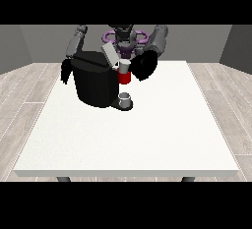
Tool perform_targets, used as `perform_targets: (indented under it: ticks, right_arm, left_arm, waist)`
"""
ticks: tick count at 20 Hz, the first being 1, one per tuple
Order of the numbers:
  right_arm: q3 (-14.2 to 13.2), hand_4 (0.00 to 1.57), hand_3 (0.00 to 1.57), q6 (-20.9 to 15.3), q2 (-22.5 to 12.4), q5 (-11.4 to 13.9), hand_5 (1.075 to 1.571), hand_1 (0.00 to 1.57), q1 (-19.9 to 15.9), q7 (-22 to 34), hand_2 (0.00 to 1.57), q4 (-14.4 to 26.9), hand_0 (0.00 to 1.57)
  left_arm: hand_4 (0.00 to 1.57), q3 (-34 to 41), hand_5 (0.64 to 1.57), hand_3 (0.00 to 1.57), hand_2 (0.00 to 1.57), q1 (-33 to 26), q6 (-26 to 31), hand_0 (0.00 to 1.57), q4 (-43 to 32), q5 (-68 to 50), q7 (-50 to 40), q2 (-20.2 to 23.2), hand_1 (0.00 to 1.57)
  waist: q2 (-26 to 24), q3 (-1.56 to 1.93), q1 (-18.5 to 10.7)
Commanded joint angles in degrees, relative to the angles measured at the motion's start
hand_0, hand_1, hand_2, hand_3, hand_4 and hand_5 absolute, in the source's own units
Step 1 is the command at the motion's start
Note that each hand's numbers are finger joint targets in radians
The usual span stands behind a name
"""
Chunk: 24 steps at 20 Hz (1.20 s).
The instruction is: Insert the coffee pod into the coffee machine and close the lid
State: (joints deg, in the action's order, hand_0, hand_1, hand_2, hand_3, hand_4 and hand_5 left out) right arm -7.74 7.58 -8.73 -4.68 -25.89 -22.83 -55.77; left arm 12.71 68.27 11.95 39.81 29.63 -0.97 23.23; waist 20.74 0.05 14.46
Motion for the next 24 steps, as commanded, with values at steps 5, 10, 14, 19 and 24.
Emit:
perform_targets:
  ticks: [5, 10, 14, 19, 24]
  right_arm:
    - [-2.71, 0.34, 0.00, 2.01, -2.28, -2.25, 1.571, 0.00, -4.54, 0.13, 0.00, 3.24, 0.00]
    - [-2.25, 0.20, 0.00, 2.81, -1.05, -2.45, 1.571, 0.00, 1.56, -2.26, 0.00, 2.69, 0.00]
    - [-1.40, 0.27, 0.00, 2.82, 0.89, -2.10, 1.571, 0.00, 8.32, -4.62, 0.00, 2.63, 0.00]
    - [0.47, 0.08, 0.00, 4.44, 1.21, -1.36, 1.571, 0.00, 15.90, -4.67, 0.00, 0.72, 0.00]
    - [5.38, 0.00, 0.00, 2.08, 3.12, 2.65, 1.571, 0.00, 20.30, -2.23, 0.00, -4.37, 0.00]
  left_arm:
    - [0.63, -1.64, 1.571, 1.40, 1.44, 0.92, -4.73, 1.40, 0.51, 1.55, -0.60, -3.83, 1.40]
    - [0.00, 1.73, 1.571, 0.00, 0.00, -3.53, -0.55, 0.00, 0.23, -4.32, 6.02, -4.49, 0.00]
    - [0.00, 2.02, 1.571, 0.00, 0.00, -12.83, -0.92, 0.00, 0.46, -7.35, 9.96, -11.17, 0.00]
    - [0.00, 4.51, 1.571, 0.00, 0.00, -23.97, 0.49, 0.00, -0.08, -11.68, 16.12, -13.85, 0.00]
    - [0.21, 4.73, 1.571, 0.00, 0.00, -38.41, 4.45, 0.00, -1.66, -14.56, 24.30, -18.10, 0.00]
  waist:
    - [2.40, -0.02, -0.46]
    - [-2.95, -0.06, -2.16]
    - [-10.85, -0.08, -5.27]
    - [-19.49, -0.14, -8.19]
    - [-29.61, -0.25, -11.68]
